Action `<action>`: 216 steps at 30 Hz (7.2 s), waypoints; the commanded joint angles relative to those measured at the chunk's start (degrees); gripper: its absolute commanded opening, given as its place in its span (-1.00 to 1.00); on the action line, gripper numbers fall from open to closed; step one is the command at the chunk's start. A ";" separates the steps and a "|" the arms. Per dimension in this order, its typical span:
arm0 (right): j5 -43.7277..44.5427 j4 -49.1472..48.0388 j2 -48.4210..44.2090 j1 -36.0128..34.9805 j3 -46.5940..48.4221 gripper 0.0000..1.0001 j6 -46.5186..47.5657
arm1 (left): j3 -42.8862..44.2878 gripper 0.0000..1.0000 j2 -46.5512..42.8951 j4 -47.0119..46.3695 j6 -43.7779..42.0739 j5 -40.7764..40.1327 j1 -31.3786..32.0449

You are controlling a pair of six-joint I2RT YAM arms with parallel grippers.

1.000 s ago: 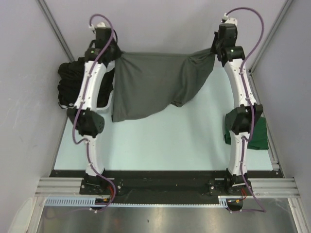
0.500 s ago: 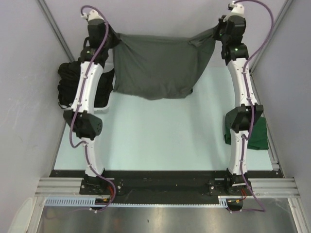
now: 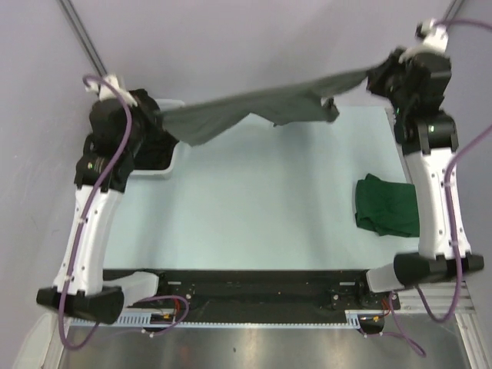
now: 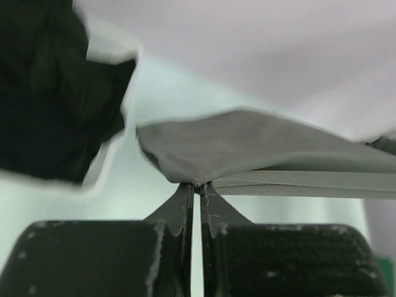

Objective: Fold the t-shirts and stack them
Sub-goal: Flatten out the tshirt

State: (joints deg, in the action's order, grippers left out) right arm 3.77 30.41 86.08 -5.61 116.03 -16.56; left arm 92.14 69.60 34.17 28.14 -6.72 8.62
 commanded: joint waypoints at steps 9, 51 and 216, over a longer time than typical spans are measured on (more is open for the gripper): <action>-0.78 38.48 -13.14 4.55 -42.87 -1.00 -8.32 | -27.97 -1.00 -19.67 28.29 -0.89 3.29 -0.62; -7.72 9.42 12.26 -6.96 -32.01 -0.41 -0.93 | -36.07 -0.60 -5.80 5.21 2.80 6.10 0.08; 6.25 15.99 65.53 -1.77 20.11 -1.00 10.32 | -7.85 -1.00 37.01 6.61 -5.73 -9.63 10.80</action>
State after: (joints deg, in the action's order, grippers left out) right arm 8.95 44.60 147.76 -8.64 134.78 -7.29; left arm 83.33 108.86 40.56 23.81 -16.34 19.75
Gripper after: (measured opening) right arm 0.007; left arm 0.003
